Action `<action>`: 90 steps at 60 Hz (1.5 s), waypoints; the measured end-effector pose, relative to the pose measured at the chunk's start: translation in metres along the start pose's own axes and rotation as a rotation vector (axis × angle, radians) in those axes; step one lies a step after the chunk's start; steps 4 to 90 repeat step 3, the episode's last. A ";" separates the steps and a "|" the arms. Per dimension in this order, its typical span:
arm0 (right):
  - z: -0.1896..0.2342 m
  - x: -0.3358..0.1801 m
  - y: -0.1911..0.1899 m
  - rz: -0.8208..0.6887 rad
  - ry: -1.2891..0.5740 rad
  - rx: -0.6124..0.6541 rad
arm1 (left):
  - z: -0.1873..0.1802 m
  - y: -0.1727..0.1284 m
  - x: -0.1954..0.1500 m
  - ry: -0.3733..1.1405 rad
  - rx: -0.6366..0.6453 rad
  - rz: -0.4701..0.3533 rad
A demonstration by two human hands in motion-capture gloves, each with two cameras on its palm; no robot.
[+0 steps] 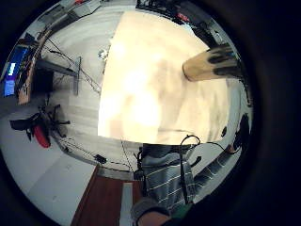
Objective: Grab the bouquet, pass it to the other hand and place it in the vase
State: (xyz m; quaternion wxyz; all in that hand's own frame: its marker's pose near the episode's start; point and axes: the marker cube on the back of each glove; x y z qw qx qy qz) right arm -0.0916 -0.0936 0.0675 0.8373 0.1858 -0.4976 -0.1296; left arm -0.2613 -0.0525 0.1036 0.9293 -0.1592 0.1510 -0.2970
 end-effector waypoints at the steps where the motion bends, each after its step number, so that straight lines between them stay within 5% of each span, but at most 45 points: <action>1: 0.001 -0.002 0.002 -0.029 0.041 0.029 | 0.002 -0.005 0.000 -0.007 0.015 -0.020; 90: 0.003 -0.004 0.004 -0.032 0.056 0.037 | 0.003 -0.017 -0.001 -0.021 0.061 -0.060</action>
